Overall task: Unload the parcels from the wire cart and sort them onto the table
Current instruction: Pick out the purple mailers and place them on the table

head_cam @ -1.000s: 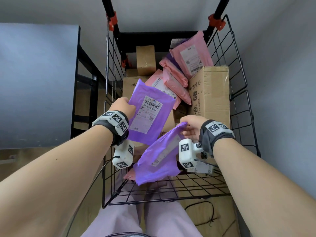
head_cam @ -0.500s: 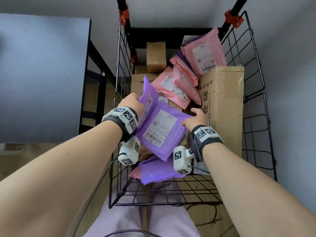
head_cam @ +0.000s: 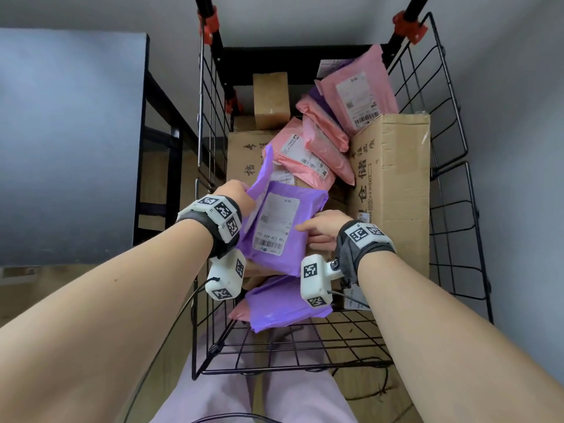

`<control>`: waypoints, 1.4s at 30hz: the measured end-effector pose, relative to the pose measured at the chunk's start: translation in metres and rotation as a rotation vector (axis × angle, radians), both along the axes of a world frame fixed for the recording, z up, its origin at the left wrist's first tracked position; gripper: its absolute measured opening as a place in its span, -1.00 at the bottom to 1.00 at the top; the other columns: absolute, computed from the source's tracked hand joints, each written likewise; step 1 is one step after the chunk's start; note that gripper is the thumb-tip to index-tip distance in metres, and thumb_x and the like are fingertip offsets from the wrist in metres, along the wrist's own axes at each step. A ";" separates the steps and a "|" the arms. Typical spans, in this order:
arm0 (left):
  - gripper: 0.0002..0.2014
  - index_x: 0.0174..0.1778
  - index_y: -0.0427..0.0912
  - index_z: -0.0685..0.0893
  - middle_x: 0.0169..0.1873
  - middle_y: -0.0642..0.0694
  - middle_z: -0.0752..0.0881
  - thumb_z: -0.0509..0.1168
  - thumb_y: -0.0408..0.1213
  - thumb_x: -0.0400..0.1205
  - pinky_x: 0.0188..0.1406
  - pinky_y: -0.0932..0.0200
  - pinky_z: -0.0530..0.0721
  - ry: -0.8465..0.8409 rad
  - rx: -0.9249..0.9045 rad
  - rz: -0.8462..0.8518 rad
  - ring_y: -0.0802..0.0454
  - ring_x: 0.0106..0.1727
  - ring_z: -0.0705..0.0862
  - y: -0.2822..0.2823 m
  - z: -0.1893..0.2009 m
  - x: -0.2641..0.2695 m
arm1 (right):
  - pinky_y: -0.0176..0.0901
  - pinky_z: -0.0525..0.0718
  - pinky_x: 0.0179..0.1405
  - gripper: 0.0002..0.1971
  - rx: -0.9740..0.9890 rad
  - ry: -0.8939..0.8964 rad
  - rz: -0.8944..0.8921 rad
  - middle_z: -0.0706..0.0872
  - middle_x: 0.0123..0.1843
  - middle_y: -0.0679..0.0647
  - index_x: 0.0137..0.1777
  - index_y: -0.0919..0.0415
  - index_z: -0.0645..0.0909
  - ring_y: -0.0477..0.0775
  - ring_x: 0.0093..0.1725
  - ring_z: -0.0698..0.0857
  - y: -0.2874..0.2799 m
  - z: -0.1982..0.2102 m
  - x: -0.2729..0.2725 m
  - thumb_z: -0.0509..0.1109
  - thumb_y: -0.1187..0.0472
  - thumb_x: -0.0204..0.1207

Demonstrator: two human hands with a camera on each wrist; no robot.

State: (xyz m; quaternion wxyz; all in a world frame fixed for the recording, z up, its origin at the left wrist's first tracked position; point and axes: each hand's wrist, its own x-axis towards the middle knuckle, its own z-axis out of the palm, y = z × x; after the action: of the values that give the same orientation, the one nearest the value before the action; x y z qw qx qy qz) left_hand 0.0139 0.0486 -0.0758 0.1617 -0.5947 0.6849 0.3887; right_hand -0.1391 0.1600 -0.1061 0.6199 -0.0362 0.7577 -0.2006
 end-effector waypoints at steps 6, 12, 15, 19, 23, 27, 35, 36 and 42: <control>-0.82 -0.28 -0.10 0.57 -0.45 -0.05 0.56 0.17 -0.39 0.60 -0.24 0.17 0.48 0.044 -0.015 -0.009 -0.14 -0.24 0.59 0.001 0.015 0.001 | 0.15 0.69 0.21 0.17 -0.115 0.050 0.069 0.60 0.33 0.09 0.56 0.07 0.21 0.19 0.21 0.68 -0.006 -0.001 0.027 0.67 0.38 -0.13; -0.84 -0.12 -0.09 0.62 -0.22 -0.16 0.65 0.15 -0.38 0.62 -0.19 0.14 0.51 0.149 -0.187 0.138 -0.20 -0.14 0.63 -0.012 0.054 0.012 | -0.18 0.43 0.36 -0.18 -0.249 0.361 0.200 0.42 0.50 0.06 0.65 0.12 0.12 0.13 0.44 0.48 -0.025 0.057 -0.010 0.38 0.40 0.41; -0.88 -0.18 -0.13 0.58 -0.24 -0.18 0.63 0.17 -0.37 0.61 -0.18 0.13 0.48 0.221 -0.308 0.210 -0.24 -0.10 0.64 -0.018 0.085 0.020 | 0.08 0.40 0.49 -0.26 -0.323 0.462 0.229 0.35 0.57 0.11 0.65 0.11 0.12 0.24 0.50 0.43 -0.035 0.084 -0.024 0.31 0.34 0.50; -0.84 -0.02 -0.15 0.65 -0.22 -0.15 0.63 0.17 -0.34 0.60 -0.14 0.13 0.52 0.258 -0.438 0.328 -0.21 -0.10 0.64 -0.017 0.129 0.041 | 0.14 0.54 0.35 -0.27 -0.405 0.562 0.307 0.47 0.44 0.09 0.57 0.10 0.25 0.26 0.34 0.55 -0.045 0.128 -0.014 0.41 0.27 0.39; -0.79 -0.05 -0.10 0.64 -0.20 -0.21 0.66 0.13 -0.42 0.57 -0.08 0.06 0.60 0.334 -0.546 0.428 -0.23 -0.02 0.70 -0.013 0.167 0.070 | -0.10 0.55 0.24 -0.20 -0.563 0.632 0.340 0.52 0.39 0.06 0.57 0.06 0.27 0.16 0.27 0.59 -0.058 0.174 0.011 0.47 0.27 0.30; -0.69 0.14 -0.19 0.66 -0.02 -0.27 0.69 0.12 -0.48 0.59 -0.11 0.15 0.46 0.364 -0.670 0.505 -0.22 0.04 0.64 -0.009 0.201 0.105 | -0.14 0.63 0.06 -0.66 -0.716 0.700 0.281 0.71 0.02 0.10 0.11 0.07 0.67 0.17 0.05 0.68 -0.069 0.220 0.051 0.43 0.30 0.31; -0.68 0.20 -0.16 0.62 0.16 -0.29 0.67 0.13 -0.44 0.58 0.08 0.08 0.50 0.373 -0.772 0.585 -0.26 0.19 0.61 -0.016 0.243 0.225 | -0.11 0.71 -0.15 -0.80 -0.898 0.772 0.337 0.75 -0.24 0.07 -0.23 0.04 0.70 0.13 -0.15 0.72 -0.089 0.280 0.165 0.45 0.39 0.31; -0.68 0.20 -0.16 0.61 0.18 -0.30 0.66 0.14 -0.44 0.58 0.12 0.06 0.51 0.368 -0.773 0.600 -0.27 0.21 0.60 -0.017 0.245 0.244 | -0.05 0.74 -0.07 -0.77 -0.919 0.765 0.338 0.77 -0.23 0.05 -0.24 0.00 0.69 0.13 -0.11 0.75 -0.092 0.283 0.184 0.46 0.40 0.30; -0.66 0.19 -0.16 0.62 0.17 -0.32 0.66 0.13 -0.48 0.55 0.17 0.02 0.53 0.346 -0.769 0.664 -0.29 0.22 0.60 -0.020 0.256 0.365 | -0.20 0.68 -0.04 -0.73 -1.018 0.741 0.384 0.75 -0.20 -0.06 -0.16 -0.06 0.66 0.01 -0.15 0.71 -0.115 0.291 0.305 0.46 0.38 0.33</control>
State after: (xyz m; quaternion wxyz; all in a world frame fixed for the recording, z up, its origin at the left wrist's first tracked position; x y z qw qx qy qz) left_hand 0.3784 0.0284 0.1801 -0.3149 -0.7228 0.5696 0.2324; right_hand 0.1663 0.0455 0.1854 0.2482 -0.5263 0.7115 -0.3939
